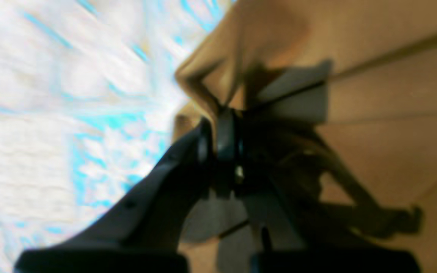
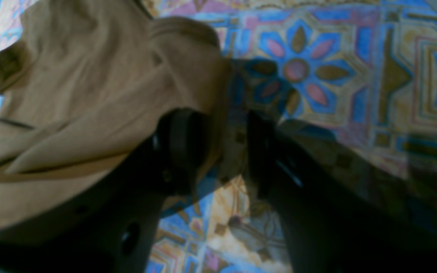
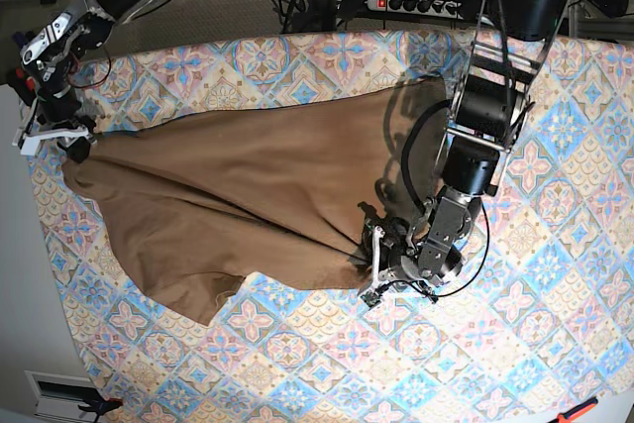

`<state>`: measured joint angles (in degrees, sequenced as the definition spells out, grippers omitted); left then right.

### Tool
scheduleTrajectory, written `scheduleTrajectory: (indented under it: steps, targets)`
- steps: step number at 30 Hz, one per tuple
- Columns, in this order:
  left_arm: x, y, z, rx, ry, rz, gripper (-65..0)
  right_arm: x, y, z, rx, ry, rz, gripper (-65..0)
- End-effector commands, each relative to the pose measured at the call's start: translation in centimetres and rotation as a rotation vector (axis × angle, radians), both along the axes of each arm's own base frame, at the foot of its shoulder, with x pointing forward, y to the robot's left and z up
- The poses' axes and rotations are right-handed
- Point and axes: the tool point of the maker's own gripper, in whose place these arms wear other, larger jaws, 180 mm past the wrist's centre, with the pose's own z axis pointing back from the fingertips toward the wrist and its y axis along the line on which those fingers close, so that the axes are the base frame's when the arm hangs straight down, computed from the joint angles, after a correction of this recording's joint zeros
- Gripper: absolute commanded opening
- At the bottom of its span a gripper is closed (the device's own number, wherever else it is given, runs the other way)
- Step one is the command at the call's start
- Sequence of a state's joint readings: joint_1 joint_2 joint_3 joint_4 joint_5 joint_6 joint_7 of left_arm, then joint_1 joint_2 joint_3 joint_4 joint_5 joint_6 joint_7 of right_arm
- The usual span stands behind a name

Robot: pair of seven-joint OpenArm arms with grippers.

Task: Layout the t-shirt on the table in an organized manner, then fold the t-shirt properly
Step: 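Drag the grasped fabric away from the right gripper with the left gripper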

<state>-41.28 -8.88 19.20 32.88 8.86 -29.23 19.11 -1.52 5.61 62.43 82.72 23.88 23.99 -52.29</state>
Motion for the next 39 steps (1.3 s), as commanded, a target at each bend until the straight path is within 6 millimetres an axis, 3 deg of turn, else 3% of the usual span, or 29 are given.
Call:
scheduleTrajectory:
  steps: [1,3,6,8,14,15,19,23,25,28,32,39]
  targets:
    - [2.7,0.3,2.7,-0.02,-0.066,0.037,-65.0,0.3,-0.9,1.5,-0.035,-0.038,-0.001,-44.0]
    - [3.4,0.9,2.6,-0.024,-0.086,0.091,-62.7,0.3,-0.9,1.5,-0.035,-0.038,-0.001,-44.0]
    - [4.5,1.7,3.2,-0.034,-0.17,0.159,-45.5,0.3,-0.9,1.5,-0.035,-0.038,-0.001,-44.0]
    - [5.5,2.7,4.1,-0.036,-0.246,0.212,-41.0,0.3,-0.9,1.5,-0.035,-0.038,-0.001,-44.0]
    - [6.4,4.4,4.9,0.009,-0.307,0.272,-40.4,0.3,-0.9,1.5,-0.035,-0.038,-0.001,-44.0]
    - [6.5,5.6,5.1,0.024,-0.315,0.287,-40.4,0.3,-0.9,1.5,-0.035,-0.038,-0.001,-44.0]
    - [7.3,7.0,6.4,0.019,-0.351,0.328,-37.1,0.3,-0.9,1.5,-0.035,-0.038,-0.001,-44.0]
    - [8.3,11.7,8.7,0.007,-0.418,0.49,-31.4,0.3,-0.9,1.4,-0.034,-0.037,-0.001,-44.0]
    - [9.1,13.9,10.9,-0.024,-0.459,0.57,-31.2,0.3,-0.9,1.4,-0.034,-0.037,-0.001,-44.0]
    - [9.4,16.6,12.3,-0.091,-0.481,0.68,-31.1,0.3,-0.9,1.4,-0.034,-0.036,-0.001,-44.0]
    - [9.5,17.3,13.4,-0.109,-0.512,0.699,-31.1,0.4,-1.0,2.0,-0.051,-0.046,0.001,-44.0]
    - [6.6,16.2,10.8,-0.065,-0.48,0.667,-31.5,0.3,-0.8,3.3,-0.082,-0.029,0.027,-44.0]
